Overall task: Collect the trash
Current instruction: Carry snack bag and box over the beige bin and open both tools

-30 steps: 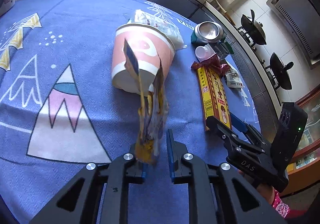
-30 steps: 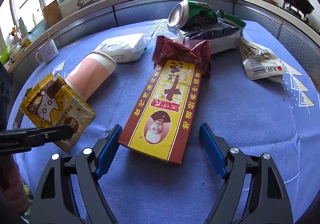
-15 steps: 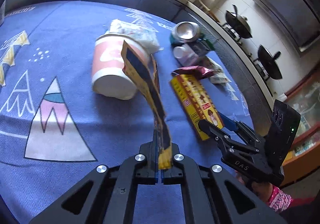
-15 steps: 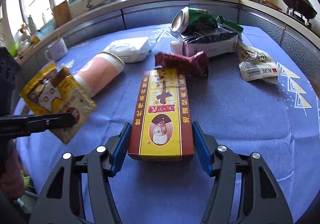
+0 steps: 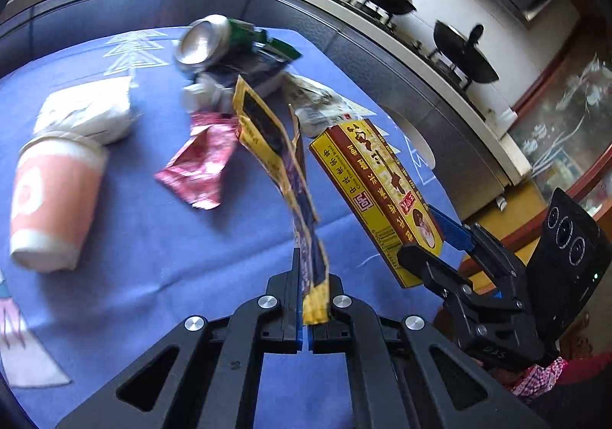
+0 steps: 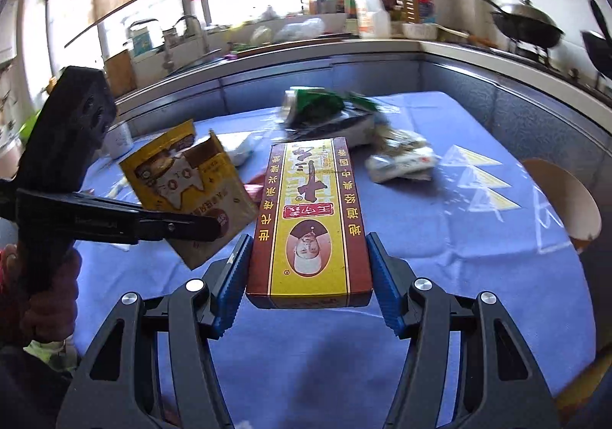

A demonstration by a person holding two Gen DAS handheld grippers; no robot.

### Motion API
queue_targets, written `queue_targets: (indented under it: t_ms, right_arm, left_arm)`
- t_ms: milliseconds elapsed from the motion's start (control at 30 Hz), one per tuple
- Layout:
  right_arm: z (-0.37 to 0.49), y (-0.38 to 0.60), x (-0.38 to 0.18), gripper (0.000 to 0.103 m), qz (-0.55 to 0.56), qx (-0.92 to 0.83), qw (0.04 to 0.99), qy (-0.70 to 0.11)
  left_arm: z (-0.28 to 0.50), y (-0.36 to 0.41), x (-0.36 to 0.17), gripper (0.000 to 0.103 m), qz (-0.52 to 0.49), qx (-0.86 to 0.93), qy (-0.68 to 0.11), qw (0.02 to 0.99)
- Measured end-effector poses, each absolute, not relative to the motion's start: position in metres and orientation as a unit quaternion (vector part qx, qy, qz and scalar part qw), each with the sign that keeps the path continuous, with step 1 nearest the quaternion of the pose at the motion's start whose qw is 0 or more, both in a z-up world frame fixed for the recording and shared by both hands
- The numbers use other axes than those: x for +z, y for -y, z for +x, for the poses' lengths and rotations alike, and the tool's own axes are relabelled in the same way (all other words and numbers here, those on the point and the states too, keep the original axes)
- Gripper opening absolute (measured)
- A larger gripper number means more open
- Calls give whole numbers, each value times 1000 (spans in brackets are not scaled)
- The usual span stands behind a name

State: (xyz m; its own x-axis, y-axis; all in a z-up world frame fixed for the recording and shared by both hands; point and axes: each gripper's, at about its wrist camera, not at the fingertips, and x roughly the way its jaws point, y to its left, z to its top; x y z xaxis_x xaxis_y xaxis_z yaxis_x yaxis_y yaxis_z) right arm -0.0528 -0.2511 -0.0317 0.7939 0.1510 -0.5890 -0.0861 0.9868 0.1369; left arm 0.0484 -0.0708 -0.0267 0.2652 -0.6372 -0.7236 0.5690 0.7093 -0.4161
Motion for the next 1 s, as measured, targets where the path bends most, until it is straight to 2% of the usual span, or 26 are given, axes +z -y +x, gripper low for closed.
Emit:
queue_targets:
  t_ms: [100, 233, 500, 633, 833, 900, 933, 967, 1000]
  right_arm:
    - [-44, 292, -42, 58, 120, 38, 934, -334]
    - [-40, 345, -38, 58, 162, -7, 935, -316]
    - [-26, 485, -46, 58, 264, -114, 903, -320]
    - [-17, 539, -50, 58, 289, -150, 889, -322]
    - [10, 578, -59, 59, 281, -180, 884, -327]
    - [15, 589, -64, 63, 261, -190, 885, -334]
    - [14, 590, -64, 64, 253, -199, 886, -335]
    - [13, 589, -63, 67, 247, -204, 888, -329]
    - [11, 589, -61, 67, 245, -207, 892, -319]
  left_arm:
    - [61, 104, -27, 2, -16, -394, -484, 781]
    - [76, 156, -20, 2, 19, -422, -482, 767]
    - [108, 309, -6, 2, 94, -493, -476, 722]
    - [126, 388, -10, 2, 121, -505, -481, 706]
    - [144, 465, -30, 2, 149, -498, -499, 693]
    - [148, 486, -37, 12, 167, -482, -502, 698]
    - [151, 493, -40, 25, 175, -467, -504, 705]
    - [154, 496, -42, 31, 176, -451, -506, 714]
    - [156, 496, -41, 31, 171, -446, -508, 717]
